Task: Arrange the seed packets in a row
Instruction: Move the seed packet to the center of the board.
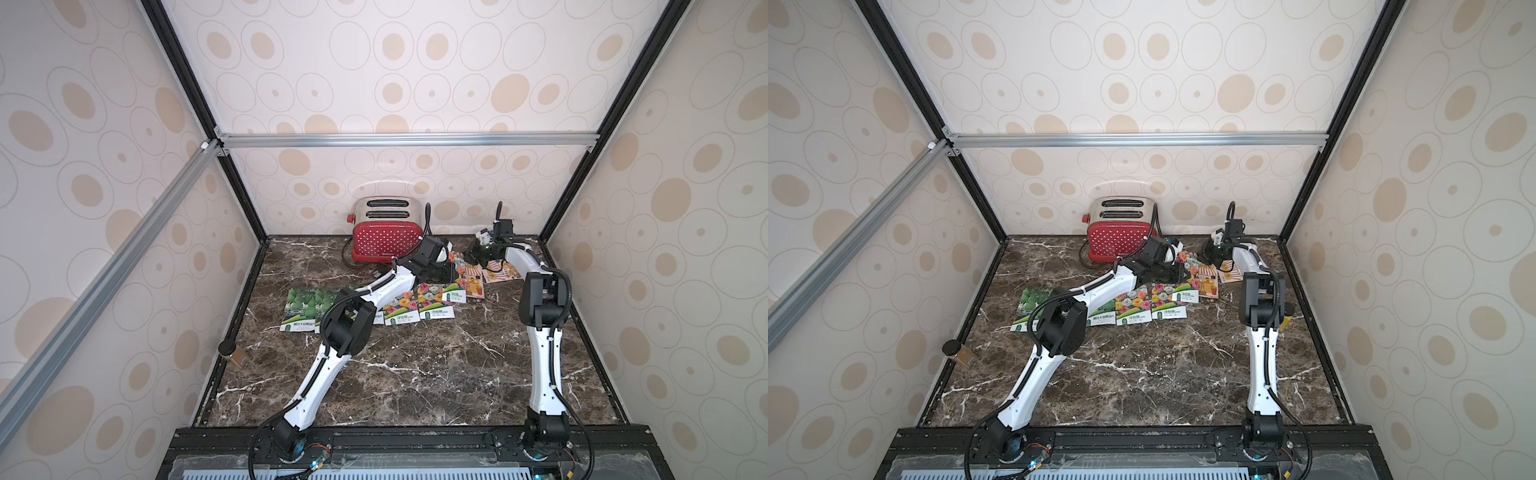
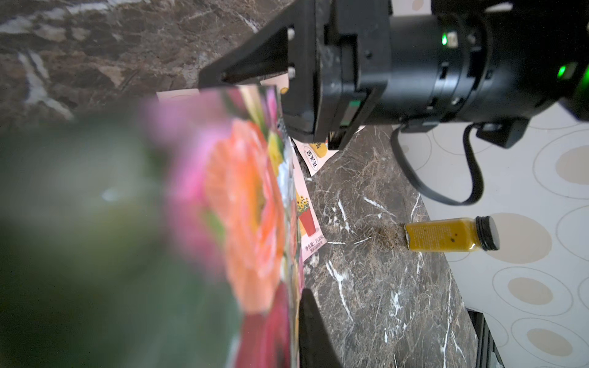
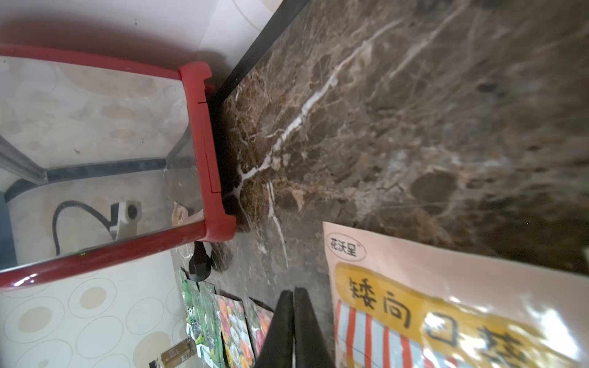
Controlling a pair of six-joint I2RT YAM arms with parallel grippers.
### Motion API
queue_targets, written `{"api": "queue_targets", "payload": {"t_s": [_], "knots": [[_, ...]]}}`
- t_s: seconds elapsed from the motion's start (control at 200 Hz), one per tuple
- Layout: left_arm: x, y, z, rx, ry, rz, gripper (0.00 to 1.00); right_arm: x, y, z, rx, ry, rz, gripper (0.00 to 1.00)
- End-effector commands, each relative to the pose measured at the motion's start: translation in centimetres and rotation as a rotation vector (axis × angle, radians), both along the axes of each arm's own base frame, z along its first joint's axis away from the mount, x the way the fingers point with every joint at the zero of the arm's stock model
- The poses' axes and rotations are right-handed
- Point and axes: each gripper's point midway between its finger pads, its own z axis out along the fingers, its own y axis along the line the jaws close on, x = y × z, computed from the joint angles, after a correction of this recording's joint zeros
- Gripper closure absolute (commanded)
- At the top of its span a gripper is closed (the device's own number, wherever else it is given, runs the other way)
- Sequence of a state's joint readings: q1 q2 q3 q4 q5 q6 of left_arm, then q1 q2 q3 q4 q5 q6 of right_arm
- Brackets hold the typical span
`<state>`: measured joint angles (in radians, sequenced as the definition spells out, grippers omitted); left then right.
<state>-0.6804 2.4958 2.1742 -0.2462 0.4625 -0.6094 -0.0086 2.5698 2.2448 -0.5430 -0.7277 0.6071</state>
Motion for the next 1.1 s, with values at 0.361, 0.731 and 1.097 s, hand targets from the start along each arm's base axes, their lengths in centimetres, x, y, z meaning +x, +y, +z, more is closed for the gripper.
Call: {"api": "queue_targets", "payload": {"t_s": [0.361, 0.731, 1.097], "knots": [[0.6, 0.8, 4.9, -0.049, -0.074, 0.010, 0.89, -5.5, -0.6, -5.2, -0.059, 0.298, 0.031, 0.93], [0.6, 1.4, 3.4, -0.016, -0.040, 0.031, 0.88, -9.3, -4.3, -6.1, -0.149, 0.377, 0.015, 0.93], [1.1, -0.4, -0.1, -0.024, 0.014, 0.016, 0.88, -13.4, -9.5, -5.6, -0.202, 0.382, -0.054, 0.93]]}}
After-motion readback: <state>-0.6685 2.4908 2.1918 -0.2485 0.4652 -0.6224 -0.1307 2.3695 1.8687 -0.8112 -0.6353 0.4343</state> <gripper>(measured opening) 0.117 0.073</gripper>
